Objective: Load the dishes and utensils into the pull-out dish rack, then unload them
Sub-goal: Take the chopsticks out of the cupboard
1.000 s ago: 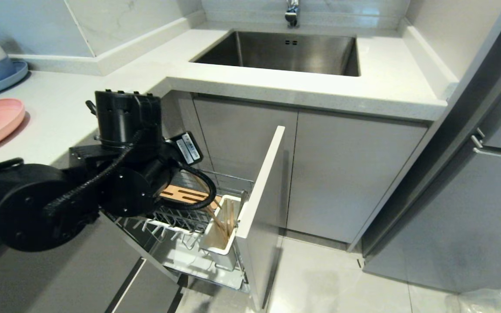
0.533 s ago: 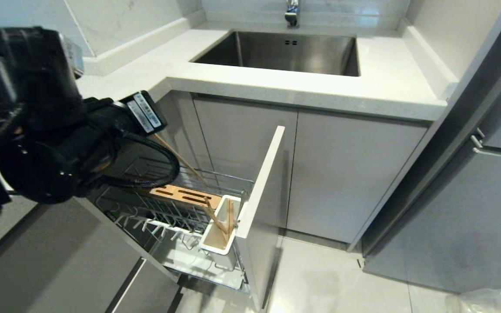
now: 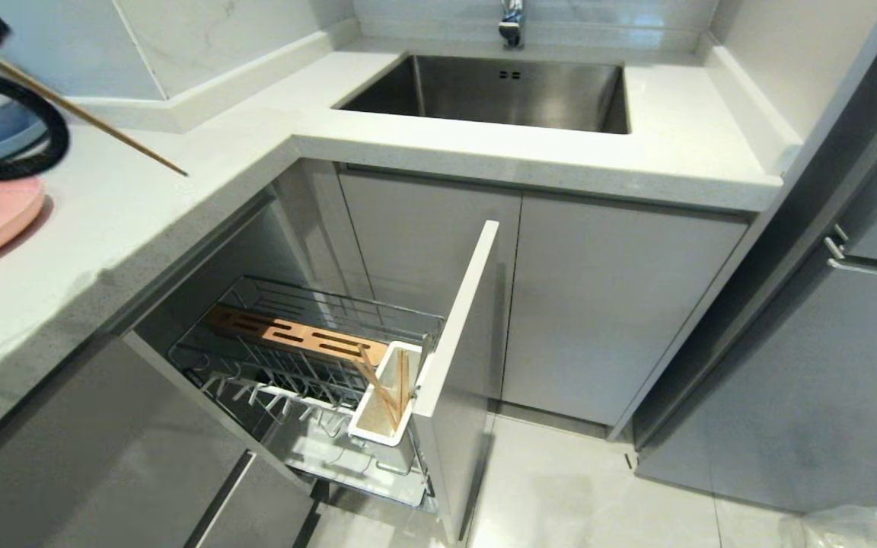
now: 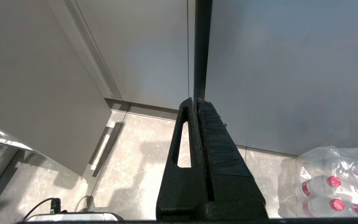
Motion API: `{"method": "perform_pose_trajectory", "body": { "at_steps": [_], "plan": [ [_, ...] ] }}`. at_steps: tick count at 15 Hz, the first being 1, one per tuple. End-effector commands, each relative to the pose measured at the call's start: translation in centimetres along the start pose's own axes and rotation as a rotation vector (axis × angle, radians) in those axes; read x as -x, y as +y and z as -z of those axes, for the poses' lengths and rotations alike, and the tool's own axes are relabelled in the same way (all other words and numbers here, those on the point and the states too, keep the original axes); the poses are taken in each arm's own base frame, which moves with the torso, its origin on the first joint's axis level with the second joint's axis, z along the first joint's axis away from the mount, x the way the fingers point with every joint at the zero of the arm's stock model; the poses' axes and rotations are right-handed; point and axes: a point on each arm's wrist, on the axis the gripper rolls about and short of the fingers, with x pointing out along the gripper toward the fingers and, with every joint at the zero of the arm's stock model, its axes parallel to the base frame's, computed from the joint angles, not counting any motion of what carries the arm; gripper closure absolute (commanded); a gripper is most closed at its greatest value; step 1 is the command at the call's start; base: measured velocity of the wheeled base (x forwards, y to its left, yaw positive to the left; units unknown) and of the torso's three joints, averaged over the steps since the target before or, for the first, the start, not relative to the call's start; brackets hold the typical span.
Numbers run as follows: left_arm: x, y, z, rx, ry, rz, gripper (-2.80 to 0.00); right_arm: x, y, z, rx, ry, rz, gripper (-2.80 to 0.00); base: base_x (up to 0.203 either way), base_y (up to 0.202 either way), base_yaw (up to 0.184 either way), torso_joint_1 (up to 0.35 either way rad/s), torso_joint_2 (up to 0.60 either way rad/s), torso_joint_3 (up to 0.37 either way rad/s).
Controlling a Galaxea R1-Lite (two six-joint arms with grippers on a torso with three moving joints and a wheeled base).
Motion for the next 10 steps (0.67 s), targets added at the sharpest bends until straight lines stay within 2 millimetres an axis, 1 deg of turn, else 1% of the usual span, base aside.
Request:
{"method": "perform_pose_trajectory", "body": {
  "at_steps": [1, 3, 5, 7, 10],
  "plan": [
    [-0.1, 1.5, -2.3, 0.006, -0.155, -0.062, 0.00, 0.0, 0.0, 0.0, -0.001, 0.001, 0.000, 0.00, 0.000, 0.000, 0.000, 0.000, 0.00, 0.000],
    [-0.6, 2.8, -3.7, -0.037, -0.295, -0.112, 0.00, 0.0, 0.0, 0.0, -0.001, 0.001, 0.000, 0.00, 0.000, 0.000, 0.000, 0.000, 0.00, 0.000],
    [-1.2, 4.0, -4.3, -0.089, -0.398, -0.154, 0.00, 0.0, 0.0, 0.0, -0.001, 0.001, 0.000, 0.00, 0.000, 0.000, 0.000, 0.000, 0.00, 0.000],
    [-2.1, 5.4, -4.2, -0.168, -0.481, -0.189, 0.00, 0.0, 0.0, 0.0, -0.001, 0.001, 0.000, 0.00, 0.000, 0.000, 0.000, 0.000, 0.00, 0.000],
    [-4.0, 6.6, -2.9, -0.250, -0.564, -0.203, 0.00, 0.0, 0.0, 0.0, -0.001, 0.001, 0.000, 0.00, 0.000, 0.000, 0.000, 0.000, 0.00, 0.000]
  ]
}}
